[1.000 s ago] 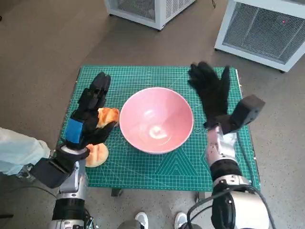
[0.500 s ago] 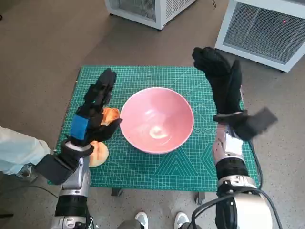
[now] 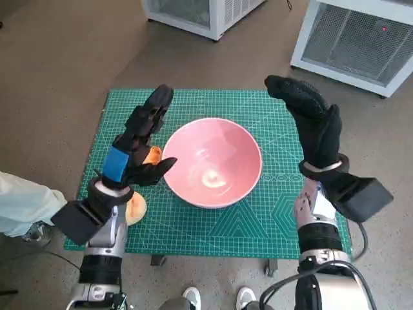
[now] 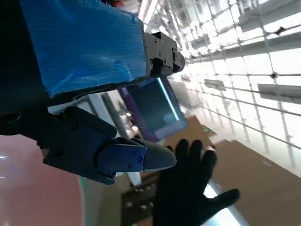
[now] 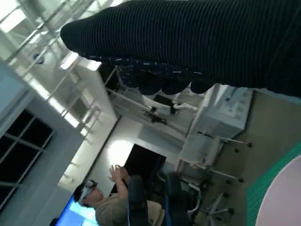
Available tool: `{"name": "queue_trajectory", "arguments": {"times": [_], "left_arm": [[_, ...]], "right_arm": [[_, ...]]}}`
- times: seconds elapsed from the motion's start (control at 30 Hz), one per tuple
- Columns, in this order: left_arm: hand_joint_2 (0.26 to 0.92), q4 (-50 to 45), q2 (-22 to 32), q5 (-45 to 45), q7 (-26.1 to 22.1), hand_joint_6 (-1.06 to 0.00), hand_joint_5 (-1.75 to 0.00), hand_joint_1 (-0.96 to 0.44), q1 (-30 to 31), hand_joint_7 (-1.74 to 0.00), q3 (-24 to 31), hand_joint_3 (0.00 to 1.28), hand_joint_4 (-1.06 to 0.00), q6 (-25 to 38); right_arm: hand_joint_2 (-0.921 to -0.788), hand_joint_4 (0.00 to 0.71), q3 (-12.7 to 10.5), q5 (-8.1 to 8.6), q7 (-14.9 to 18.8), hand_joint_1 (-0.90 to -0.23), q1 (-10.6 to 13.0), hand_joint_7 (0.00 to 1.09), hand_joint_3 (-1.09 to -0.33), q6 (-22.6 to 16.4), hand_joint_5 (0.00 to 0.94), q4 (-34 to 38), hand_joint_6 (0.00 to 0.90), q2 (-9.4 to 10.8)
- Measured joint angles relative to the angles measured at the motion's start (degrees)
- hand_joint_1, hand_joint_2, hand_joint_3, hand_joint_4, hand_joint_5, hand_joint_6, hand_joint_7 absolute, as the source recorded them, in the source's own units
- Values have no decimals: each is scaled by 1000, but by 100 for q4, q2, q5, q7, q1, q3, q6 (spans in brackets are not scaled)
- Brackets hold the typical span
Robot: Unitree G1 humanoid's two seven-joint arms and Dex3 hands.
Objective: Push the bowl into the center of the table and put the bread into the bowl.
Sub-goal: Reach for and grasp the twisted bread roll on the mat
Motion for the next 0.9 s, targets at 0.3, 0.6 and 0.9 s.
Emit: {"name": "queue_trajectory", "arguments": {"times": [0.3,0.6,0.9], "left_arm": [[921,-189,52,-413,-367,-105,0,-700,-34,-150,42,343,-103,162],[921,10,555,32,-388,-106,0,-611,-122,-162,255,222,-99,-272],[806,70,1703,1706,133,-134,-1,-483,-133,-138,399,10,-92,-268]], "right_arm": [[-921,205,174,183,62,-800,227,570,-832,74,0,-372,24,28],[-921,202,270,208,79,-798,248,585,-833,95,0,-448,14,54],[-921,197,288,208,79,-798,259,597,-833,101,0,-447,1,53]]}}
